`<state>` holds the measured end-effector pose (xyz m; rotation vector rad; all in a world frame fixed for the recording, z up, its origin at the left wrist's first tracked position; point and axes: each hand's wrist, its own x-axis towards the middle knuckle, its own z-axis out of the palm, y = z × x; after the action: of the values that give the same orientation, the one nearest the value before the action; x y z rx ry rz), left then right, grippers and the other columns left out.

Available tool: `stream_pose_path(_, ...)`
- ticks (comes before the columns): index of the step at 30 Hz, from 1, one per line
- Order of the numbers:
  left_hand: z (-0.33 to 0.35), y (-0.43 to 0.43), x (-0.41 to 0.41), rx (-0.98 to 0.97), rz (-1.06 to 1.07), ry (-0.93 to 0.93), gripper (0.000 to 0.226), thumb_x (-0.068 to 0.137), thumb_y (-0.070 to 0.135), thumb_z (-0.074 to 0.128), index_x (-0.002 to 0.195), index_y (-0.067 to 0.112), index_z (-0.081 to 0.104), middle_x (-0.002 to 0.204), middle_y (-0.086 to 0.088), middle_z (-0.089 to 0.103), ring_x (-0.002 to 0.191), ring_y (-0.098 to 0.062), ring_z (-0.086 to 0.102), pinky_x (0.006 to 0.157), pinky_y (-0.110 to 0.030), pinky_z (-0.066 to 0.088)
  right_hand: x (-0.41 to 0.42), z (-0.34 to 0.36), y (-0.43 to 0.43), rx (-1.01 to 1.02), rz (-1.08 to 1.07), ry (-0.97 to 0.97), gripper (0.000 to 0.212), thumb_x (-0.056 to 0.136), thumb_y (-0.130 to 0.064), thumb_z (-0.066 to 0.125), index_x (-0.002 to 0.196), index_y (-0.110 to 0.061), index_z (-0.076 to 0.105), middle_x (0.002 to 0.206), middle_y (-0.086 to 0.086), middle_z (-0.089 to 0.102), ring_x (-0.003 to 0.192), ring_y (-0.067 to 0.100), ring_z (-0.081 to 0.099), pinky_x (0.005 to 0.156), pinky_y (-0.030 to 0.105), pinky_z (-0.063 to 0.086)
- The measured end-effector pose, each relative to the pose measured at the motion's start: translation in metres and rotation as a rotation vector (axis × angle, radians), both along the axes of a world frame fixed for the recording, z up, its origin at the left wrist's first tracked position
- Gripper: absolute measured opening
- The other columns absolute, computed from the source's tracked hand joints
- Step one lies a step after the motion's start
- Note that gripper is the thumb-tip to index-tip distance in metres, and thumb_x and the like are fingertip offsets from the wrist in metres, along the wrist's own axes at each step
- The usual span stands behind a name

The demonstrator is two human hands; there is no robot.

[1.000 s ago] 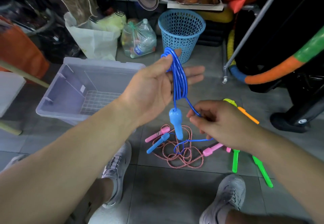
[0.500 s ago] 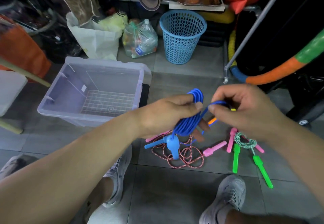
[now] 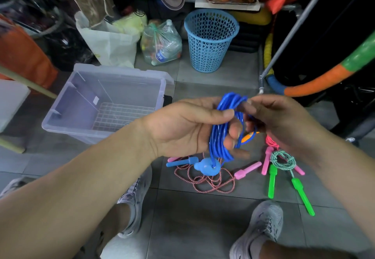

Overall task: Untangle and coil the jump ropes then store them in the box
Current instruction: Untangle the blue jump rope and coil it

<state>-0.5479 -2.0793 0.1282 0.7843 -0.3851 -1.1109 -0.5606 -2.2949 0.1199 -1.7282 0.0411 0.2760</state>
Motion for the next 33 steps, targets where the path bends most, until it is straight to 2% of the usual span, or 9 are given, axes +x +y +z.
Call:
stream_pose_path(5,0.003,0.001,0.010,-0.036,0.288,0.075,0.058,0.095,0.007,0.048,0.151,0.001,0.032,0.101,-0.014,0.071,0.092,-0.028,0.071,0.112,-0.061,0.036,-0.011,-0.008,0.019,-0.235,0.025,0.075,0.036,0.099,-0.026,0.058,0.065,-0.020,0.070,0.061,0.008,0.064,0.053,0.021,0.056,0.062,0.037,0.048)
stream_pose_path(9,0.007,0.002,0.016,0.042,0.426,0.021,0.034,0.096,0.020,0.050,0.128,0.018,0.039,0.133,-0.017,0.064,0.120,-0.036,0.063,0.114,-0.054,0.036,-0.025,0.002,0.029,-0.387,0.294,0.166,0.031,0.100,-0.026,0.056,0.073,-0.012,0.064,0.054,0.002,0.062,0.051,0.019,0.065,0.040,0.017,0.040)
stream_pose_path(13,0.004,0.000,0.013,0.224,0.474,-0.107,0.011,0.093,0.026,0.053,0.100,0.018,0.058,0.139,-0.017,0.059,0.118,-0.040,0.064,0.112,-0.051,0.041,-0.028,0.010,0.027,-0.556,0.521,0.065,0.035,0.094,-0.034,0.064,0.063,-0.017,0.058,0.059,0.004,0.064,0.053,0.013,0.064,0.055,0.032,0.050)
stream_pose_path(17,-0.007,-0.004,0.004,0.464,0.356,-0.292,0.055,0.089,0.028,0.061,0.132,-0.003,0.043,0.130,-0.028,0.058,0.111,-0.030,0.066,0.108,-0.049,0.045,-0.021,0.019,0.013,-0.420,0.501,0.058,0.026,0.087,-0.024,0.069,0.063,-0.015,0.063,0.055,0.012,0.053,0.052,0.014,0.047,0.050,0.030,0.040)
stream_pose_path(21,-0.004,-0.001,-0.002,0.590,0.111,-0.405,0.051,0.089,0.033,0.061,0.127,0.002,0.047,0.102,-0.007,0.074,0.104,-0.020,0.070,0.100,-0.034,0.049,-0.013,0.024,-0.002,-0.229,0.432,0.016,0.027,0.079,-0.020,0.077,0.062,-0.004,0.064,0.050,0.000,0.048,0.049,0.006,0.040,0.048,0.023,0.032)
stream_pose_path(25,0.004,0.000,-0.009,0.546,-0.028,-0.361,0.046,0.095,0.022,0.057,0.133,0.000,0.044,0.095,-0.023,0.070,0.085,-0.029,0.067,0.066,-0.018,0.051,-0.008,0.032,-0.011,-0.055,0.272,-0.088,0.014,0.073,-0.011,0.076,0.062,-0.014,0.067,0.055,-0.001,0.057,0.052,0.005,0.049,0.050,0.013,0.040)
stream_pose_path(28,0.010,0.003,-0.008,0.388,-0.057,-0.220,0.057,0.094,0.017,0.051,0.146,0.000,0.036,0.085,-0.017,0.067,0.075,-0.023,0.065,0.070,-0.024,0.053,-0.003,0.026,-0.015,-0.070,0.119,-0.143,0.010,0.077,-0.022,0.078,0.074,-0.017,0.070,0.064,-0.003,0.069,0.060,0.005,0.060,0.056,0.013,0.045)
stream_pose_path(30,0.012,0.006,-0.003,0.279,-0.086,-0.177,0.060,0.095,0.020,0.050,0.151,0.003,0.033,0.082,-0.017,0.065,0.070,-0.022,0.064,0.088,-0.042,0.055,0.000,0.019,-0.014,-0.125,0.045,-0.148,0.028,0.070,-0.046,0.079,0.077,-0.020,0.072,0.077,0.009,0.074,0.078,0.021,0.072,0.062,0.019,0.050)
stream_pose_path(33,0.008,0.008,0.003,0.165,-0.114,-0.132,0.066,0.094,0.027,0.051,0.151,0.000,0.031,0.077,-0.018,0.057,0.066,-0.023,0.059,0.114,-0.064,0.031,0.002,0.014,-0.012,-0.164,-0.023,-0.145,0.034,0.068,-0.055,0.075,0.074,-0.021,0.072,0.066,0.000,0.066,0.064,0.016,0.066,0.058,0.021,0.049)
